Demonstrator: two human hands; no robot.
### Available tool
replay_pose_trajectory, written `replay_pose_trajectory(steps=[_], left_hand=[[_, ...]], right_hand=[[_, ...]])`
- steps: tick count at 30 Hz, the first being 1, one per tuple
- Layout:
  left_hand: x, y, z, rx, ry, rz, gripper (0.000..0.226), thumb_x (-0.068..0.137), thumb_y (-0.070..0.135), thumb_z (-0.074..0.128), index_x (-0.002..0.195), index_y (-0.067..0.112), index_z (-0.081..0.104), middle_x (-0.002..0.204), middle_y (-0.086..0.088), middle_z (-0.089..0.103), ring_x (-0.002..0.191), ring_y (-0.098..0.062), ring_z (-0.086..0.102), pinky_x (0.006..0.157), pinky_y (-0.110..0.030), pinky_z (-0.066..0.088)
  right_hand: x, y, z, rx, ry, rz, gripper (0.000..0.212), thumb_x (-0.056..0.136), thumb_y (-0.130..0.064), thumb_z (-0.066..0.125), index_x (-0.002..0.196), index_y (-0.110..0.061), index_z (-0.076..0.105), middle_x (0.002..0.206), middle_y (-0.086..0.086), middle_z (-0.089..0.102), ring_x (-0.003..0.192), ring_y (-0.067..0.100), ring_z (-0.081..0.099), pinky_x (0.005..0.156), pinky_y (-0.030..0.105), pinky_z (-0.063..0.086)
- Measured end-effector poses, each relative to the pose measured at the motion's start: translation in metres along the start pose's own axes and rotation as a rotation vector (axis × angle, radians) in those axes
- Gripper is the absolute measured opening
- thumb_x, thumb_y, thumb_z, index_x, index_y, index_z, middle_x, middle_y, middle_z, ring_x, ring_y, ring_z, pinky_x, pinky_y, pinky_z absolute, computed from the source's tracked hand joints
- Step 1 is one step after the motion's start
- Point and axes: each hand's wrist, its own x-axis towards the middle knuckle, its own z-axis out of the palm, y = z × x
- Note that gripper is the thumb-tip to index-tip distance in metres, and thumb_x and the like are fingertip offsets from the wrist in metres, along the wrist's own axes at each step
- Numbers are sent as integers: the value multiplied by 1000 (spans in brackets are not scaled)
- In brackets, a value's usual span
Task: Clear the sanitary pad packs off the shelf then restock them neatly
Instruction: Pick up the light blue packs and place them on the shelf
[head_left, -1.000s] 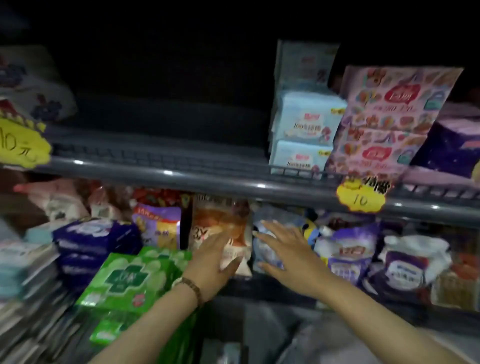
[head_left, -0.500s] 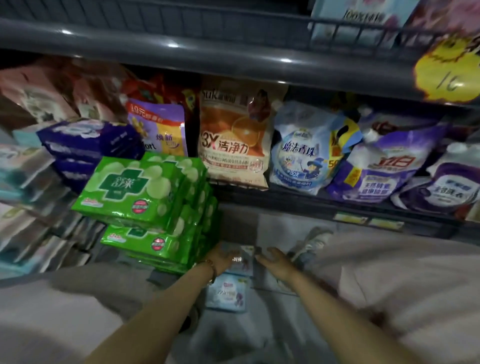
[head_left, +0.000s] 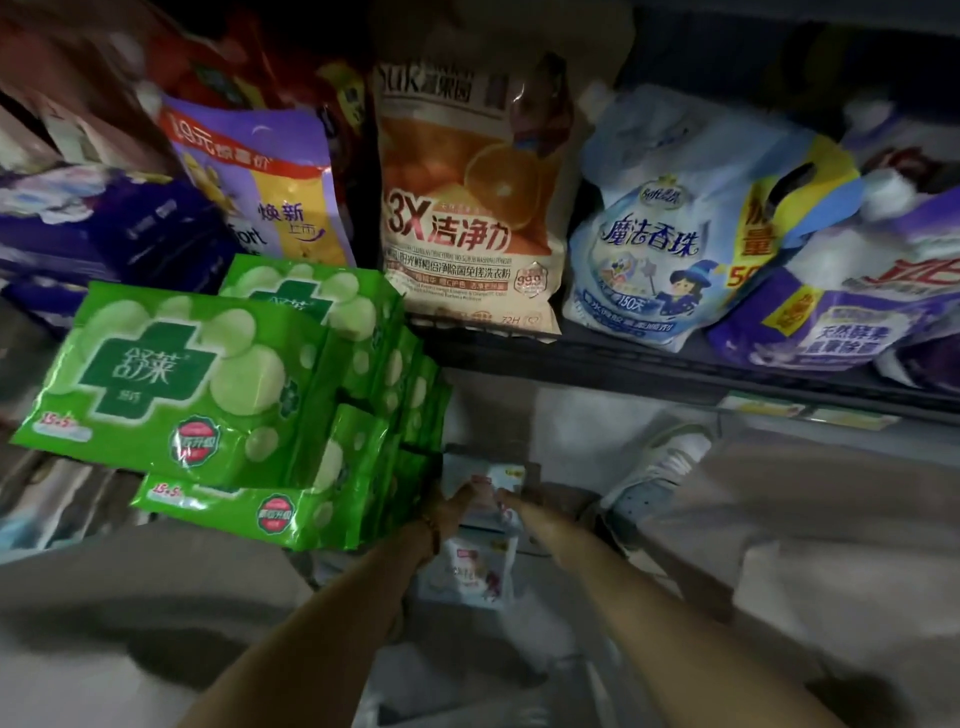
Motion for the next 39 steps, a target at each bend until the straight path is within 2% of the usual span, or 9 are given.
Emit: replay_pose_trajectory(steps=[5,10,14,18,22,27,31,35,39], left_hand=[[-2,-3,2,-49,91,116,60,95,22,55,145,3,29,146,-8,37,134,-31,36,107,-39,36],[-25,4,7,-182,206,280,26,93,4,52,113,-7,38,85,-4,52,69,-8,58,53,-7,46],[-45,-4,4,-113,196,299,33,92,35,56,105,14,35,101,-9,54,84,-20,60,72,-33,54],[-61,-36,-7,-101,136,349,24,92,26,56,97,15,35,88,-3,58,74,-15,59,61,-23,50],[-67,-71,-20,-122,145,306,36,87,19,66,104,6,37,91,-2,58,75,-10,59,56,-13,50],[-42,-96,-24,99,108,196,94,52,81,59,115,11,59,109,-10,63,95,-21,64,84,-39,55],[-35,-85,-28,85,56,90,77,63,68,67,114,11,64,109,-10,66,92,-20,66,83,-35,56],[-44,-65,-22,-92,-178,5,28,94,27,56,109,4,63,110,-19,67,84,-21,67,77,-30,58],[-49,-53,-10,-163,-206,14,28,91,34,55,102,10,62,107,-17,68,85,-21,67,76,-30,56]], right_hand=[[6,-4,2,248,49,-63,57,93,-35,59,141,-8,44,137,9,52,122,29,52,102,38,43],[-14,-19,-10,256,192,-295,33,90,-19,65,115,-3,52,110,17,64,101,32,64,91,48,52],[-39,-5,-11,259,158,-304,34,85,-24,71,105,-1,55,104,17,68,90,28,68,79,40,56],[-52,31,3,339,136,-258,30,84,-23,72,96,4,64,94,22,72,68,20,70,64,34,57],[-42,61,25,316,52,-186,67,72,-36,82,117,6,55,103,21,69,76,22,73,56,30,57],[-25,70,34,249,55,-166,61,71,-38,81,114,0,60,103,17,71,83,24,73,66,36,60],[-5,72,31,194,31,-91,90,51,-69,79,120,-13,60,112,14,67,87,22,72,68,35,61],[-29,60,33,257,-174,-20,41,91,-43,58,120,-13,60,109,11,70,86,16,70,65,23,56],[-35,61,30,348,-175,-10,42,95,-38,52,126,-9,55,113,15,67,78,14,66,52,15,50]])
